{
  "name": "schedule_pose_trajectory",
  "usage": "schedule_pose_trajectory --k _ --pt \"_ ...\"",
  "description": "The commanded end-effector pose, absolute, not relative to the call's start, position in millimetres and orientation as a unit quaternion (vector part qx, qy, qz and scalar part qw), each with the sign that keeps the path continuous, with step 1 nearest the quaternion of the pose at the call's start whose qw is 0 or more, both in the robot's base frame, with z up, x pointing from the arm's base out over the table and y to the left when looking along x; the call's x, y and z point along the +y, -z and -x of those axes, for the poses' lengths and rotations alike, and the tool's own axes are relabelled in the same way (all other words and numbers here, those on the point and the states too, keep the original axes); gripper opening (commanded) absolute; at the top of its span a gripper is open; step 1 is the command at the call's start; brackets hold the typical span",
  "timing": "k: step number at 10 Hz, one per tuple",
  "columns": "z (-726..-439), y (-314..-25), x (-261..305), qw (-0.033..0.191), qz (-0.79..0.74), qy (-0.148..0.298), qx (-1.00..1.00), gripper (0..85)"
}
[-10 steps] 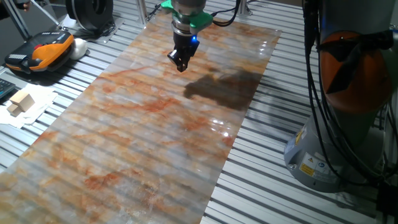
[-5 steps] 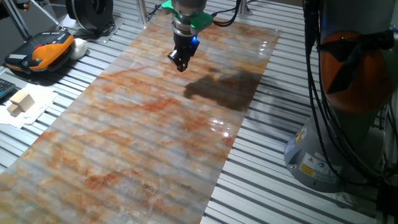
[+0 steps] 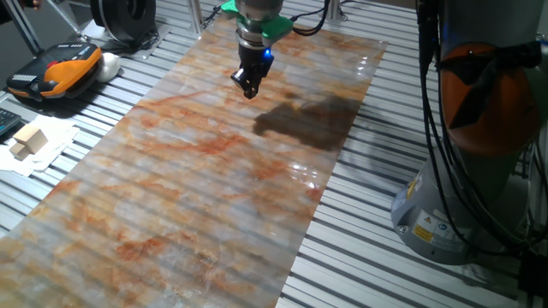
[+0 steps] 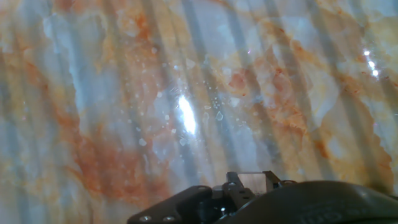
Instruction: Pick up the small block on the left and move it to the right
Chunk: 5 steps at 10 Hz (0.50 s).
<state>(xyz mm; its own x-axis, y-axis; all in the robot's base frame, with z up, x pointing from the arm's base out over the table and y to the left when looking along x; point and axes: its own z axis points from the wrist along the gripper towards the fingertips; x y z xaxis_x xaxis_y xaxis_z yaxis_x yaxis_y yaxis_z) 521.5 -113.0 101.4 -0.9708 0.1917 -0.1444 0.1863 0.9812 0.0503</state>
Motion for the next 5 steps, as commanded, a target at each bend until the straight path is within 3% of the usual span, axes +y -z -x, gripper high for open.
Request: schedule_pose_trajectory --k 1,5 --pt "-521.4 -101.5 -112.8 0.07 -0.081 -0.02 0.994 0.0" --pt "-521.4 -101.5 -112.8 0.068 -0.015 -0.033 0.997 0.0"
